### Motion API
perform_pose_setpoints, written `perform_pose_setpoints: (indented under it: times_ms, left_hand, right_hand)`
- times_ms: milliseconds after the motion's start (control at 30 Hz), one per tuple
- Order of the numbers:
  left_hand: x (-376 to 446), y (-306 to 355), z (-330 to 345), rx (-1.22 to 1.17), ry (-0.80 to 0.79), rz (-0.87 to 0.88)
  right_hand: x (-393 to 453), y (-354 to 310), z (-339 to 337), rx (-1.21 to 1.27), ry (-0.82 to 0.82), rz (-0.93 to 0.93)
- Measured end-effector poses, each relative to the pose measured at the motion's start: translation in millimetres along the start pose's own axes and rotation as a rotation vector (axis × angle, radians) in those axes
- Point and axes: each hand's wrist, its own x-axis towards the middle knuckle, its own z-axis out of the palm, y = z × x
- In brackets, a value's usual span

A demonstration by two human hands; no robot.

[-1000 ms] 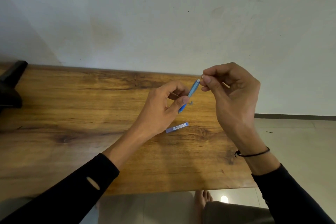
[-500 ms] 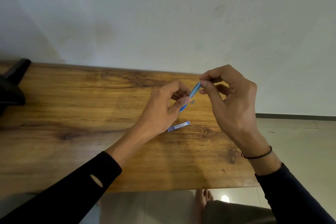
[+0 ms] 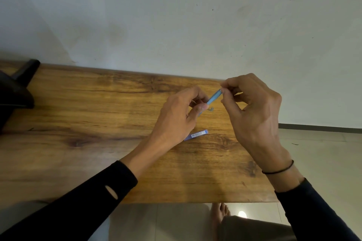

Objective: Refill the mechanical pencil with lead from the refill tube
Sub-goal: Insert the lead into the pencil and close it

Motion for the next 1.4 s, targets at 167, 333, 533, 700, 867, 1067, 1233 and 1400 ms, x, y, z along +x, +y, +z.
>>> perform_pose_setpoints:
  times_ms: [167, 333, 533, 700, 867, 1067, 1233, 1400]
  left_hand:
    - [-0.8, 0.6, 0.0, 0.016, -0.002, -0.009]
    - [-1.3, -1.9, -1.1, 0.051, -0.018, -0.010]
    - [-0.4, -4.5, -3.3, 0.049, -0.013, -0.005]
    - [2.1, -2.1, -3.1, 0.025, 0.005, 0.020]
    - [3.4, -0.4, -6.2, -0.003, 0.029, 0.017]
    - [4.2, -1.5, -7.6, 0.022, 0.043, 0.039]
    - [5.6, -3.6, -8.6, 0.018, 0.054, 0.028]
    - [7.0, -6.9, -9.1, 0.021, 0.053, 0.033]
  right_hand:
    - [1.2, -0.6, 0.4, 0.148, -0.051, 0.217]
    - [6.6, 1.8, -0.1, 0.275, -0.119, 0.423]
    - [7.9, 5.9, -0.4, 0.479, -0.210, 0.484]
    - [5.8, 17.5, 1.7, 0.556, -0.203, 0.458]
    - [2.4, 37.9, 12.3, 0.433, -0.175, 0.448]
    - [-13.6, 59.2, 37.6, -0.178, -0.421, 0.315]
    - [-17.2, 60.3, 47.4, -0.299, -0.467, 0.279]
    - [-6.4, 59.1, 41.8, -0.149, -0.287, 0.306]
